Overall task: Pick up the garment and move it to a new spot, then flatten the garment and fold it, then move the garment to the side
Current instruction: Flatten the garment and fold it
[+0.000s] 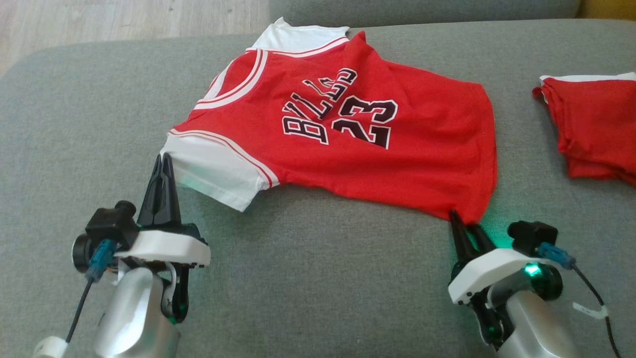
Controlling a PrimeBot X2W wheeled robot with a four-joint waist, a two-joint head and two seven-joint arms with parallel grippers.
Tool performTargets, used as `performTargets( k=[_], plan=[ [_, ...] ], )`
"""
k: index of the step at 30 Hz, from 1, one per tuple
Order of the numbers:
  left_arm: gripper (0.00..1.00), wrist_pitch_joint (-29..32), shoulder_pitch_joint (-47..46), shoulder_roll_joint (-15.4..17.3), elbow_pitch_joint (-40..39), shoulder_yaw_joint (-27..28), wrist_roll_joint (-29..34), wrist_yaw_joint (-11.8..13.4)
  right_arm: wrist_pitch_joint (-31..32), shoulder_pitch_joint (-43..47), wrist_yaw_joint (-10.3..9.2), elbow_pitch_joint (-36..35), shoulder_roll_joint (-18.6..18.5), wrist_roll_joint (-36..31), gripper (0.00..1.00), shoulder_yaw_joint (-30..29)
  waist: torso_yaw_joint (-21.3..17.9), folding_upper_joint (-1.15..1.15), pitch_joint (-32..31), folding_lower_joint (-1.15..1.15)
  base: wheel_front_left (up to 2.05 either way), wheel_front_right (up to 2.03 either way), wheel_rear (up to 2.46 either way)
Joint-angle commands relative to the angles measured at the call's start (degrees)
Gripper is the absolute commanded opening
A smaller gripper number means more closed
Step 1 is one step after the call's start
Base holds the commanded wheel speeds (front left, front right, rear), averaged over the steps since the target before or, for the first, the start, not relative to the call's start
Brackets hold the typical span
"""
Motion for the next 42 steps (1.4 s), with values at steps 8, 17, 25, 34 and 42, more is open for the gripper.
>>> performTargets(
  k=[8,17,25,34,42],
  plan=[
    [0.0,-0.54,-2.37,1.0,-1.94,3.06,-2.12,-0.06,-4.6,-3.19,-0.04,-2.55,0.31,-0.32,0.0,3.96,-1.18,0.0,-1.24,0.0,0.0,0.0,0.0],
    [0.0,-0.54,-2.14,-0.72,-11.73,6.29,-8.36,-0.69,-7.54,-5.22,-0.04,-18.14,-1.29,-9.26,0.0,2.71,-2.08,0.0,-5.52,0.0,0.0,0.0,0.0],
    [0.0,-0.11,-5.09,-1.29,-25.6,7.36,-13.52,0.92,-4.03,-9.38,-0.04,-32.72,-7.58,-10.38,0.0,2.68,-2.64,0.0,-9.02,0.0,0.0,0.0,0.0],
    [0.0,7.6,-7.62,-0.99,-47.37,7.59,-15.46,5.6,6.02,-11.58,-0.04,-49.49,-11.27,-10.02,0.0,0.22,-3.71,0.0,-9.87,0.0,0.0,0.0,0.0],
    [0.0,16.19,-13.0,2.67,-52.22,7.79,-15.29,7.68,14.19,-12.79,-0.04,-56.68,-10.95,-11.76,0.0,-2.81,-3.6,0.0,-4.93,0.0,0.0,0.0,0.0]
  ],
)
